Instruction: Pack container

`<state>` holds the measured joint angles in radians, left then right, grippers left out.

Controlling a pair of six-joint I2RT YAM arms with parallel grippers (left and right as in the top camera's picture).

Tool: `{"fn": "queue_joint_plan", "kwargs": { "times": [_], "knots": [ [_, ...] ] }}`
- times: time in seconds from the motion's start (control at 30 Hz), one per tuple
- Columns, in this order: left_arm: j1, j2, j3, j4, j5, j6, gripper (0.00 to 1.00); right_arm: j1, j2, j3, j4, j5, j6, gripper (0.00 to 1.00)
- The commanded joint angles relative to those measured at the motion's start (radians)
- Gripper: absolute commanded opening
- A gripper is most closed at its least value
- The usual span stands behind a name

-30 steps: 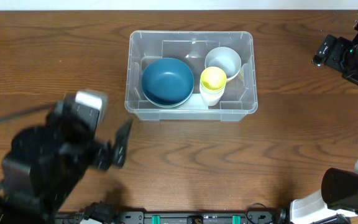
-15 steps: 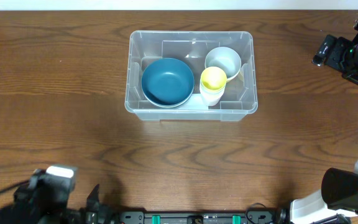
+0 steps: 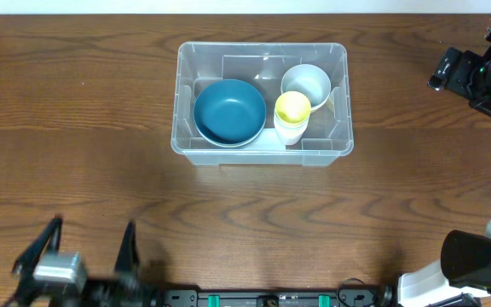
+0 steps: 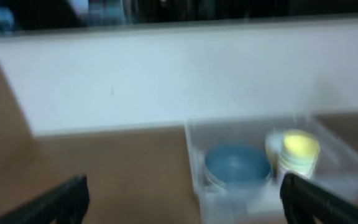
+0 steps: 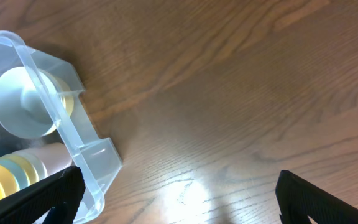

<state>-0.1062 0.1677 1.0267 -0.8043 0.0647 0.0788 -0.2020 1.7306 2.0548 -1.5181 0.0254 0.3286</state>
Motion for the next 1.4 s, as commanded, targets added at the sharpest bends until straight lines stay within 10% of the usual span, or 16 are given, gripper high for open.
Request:
{"fn": "queue_joint_plan", "kwargs": {
  "times": [0.0,0.2,0.37,1.37],
  "knots": [
    [0.005,0.005,-0.194,0.229,0.015,-0.005,0.98,-0.002,-0.010,0.011,-0.001,0.000,0.000,0.99],
    [0.029,0.005,-0.548,0.862,0.085,-0.005,0.98,-0.002,-0.010,0.011,-0.001,0.000,0.000,0.99],
    [0.029,-0.008,-0.706,1.062,0.101,-0.005,0.98,-0.002,-0.010,0.011,-0.001,0.000,0.000,0.99],
    [0.039,-0.166,-1.023,0.794,0.108,0.017,0.98,-0.002,-0.010,0.011,-0.001,0.000,0.000,0.99]
  ]
}}
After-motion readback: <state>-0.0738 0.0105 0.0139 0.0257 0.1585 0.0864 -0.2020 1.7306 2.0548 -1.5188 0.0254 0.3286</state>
